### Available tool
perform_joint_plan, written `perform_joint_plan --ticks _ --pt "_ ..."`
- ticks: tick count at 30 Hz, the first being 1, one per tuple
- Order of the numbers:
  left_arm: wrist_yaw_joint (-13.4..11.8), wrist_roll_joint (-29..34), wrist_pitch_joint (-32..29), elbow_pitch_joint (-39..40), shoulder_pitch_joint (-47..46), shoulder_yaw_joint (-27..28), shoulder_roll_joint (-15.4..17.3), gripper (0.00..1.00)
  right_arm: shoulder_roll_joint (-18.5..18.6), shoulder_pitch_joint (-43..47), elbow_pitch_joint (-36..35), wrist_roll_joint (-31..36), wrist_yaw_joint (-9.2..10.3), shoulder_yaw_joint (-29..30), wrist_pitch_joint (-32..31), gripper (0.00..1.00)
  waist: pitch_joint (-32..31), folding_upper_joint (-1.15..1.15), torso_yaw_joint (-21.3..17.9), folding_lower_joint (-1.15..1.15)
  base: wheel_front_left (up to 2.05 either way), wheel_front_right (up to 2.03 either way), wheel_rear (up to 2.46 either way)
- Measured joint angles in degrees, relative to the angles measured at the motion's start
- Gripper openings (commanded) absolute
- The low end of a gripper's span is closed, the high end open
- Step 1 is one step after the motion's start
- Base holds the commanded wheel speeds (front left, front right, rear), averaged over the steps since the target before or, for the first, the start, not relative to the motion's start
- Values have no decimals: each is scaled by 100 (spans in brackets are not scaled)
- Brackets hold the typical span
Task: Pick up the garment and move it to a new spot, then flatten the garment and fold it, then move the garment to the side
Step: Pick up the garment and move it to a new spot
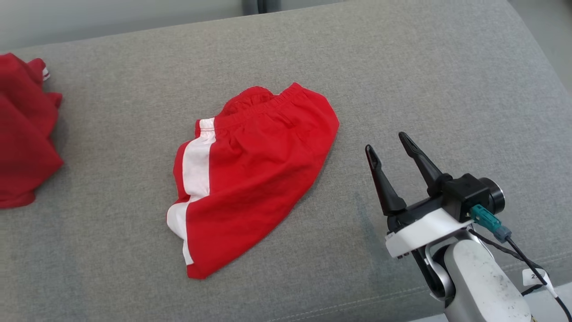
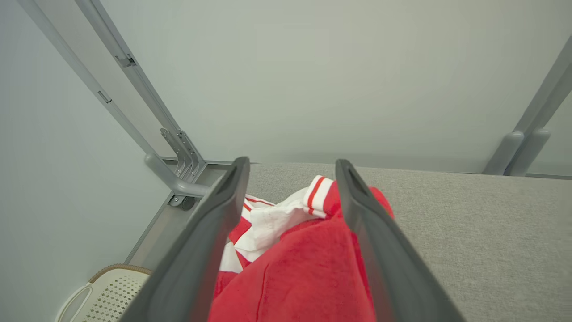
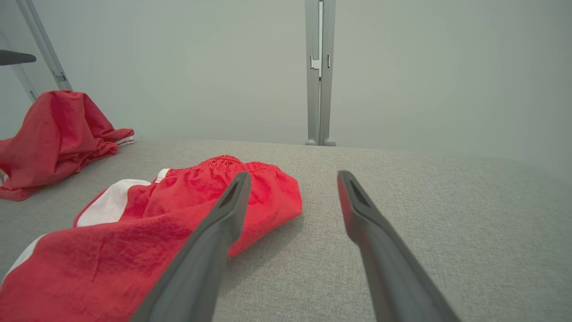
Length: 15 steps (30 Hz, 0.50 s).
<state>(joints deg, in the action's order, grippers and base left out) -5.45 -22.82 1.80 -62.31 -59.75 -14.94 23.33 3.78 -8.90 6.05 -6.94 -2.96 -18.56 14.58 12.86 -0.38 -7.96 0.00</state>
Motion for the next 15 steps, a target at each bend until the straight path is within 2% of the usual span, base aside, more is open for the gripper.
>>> perform_joint_plan --ticks 7,15 --pt "386 -20 398 234 122 -160 -715 100 0 4 101 -1 -2 85 0 100 -279 0 310 0 0 0 0" --pt "683 -222 725 213 1008 -232 -1392 100 1 142 279 -10 -3 120 0 100 -689 0 579 0 0 0 0"
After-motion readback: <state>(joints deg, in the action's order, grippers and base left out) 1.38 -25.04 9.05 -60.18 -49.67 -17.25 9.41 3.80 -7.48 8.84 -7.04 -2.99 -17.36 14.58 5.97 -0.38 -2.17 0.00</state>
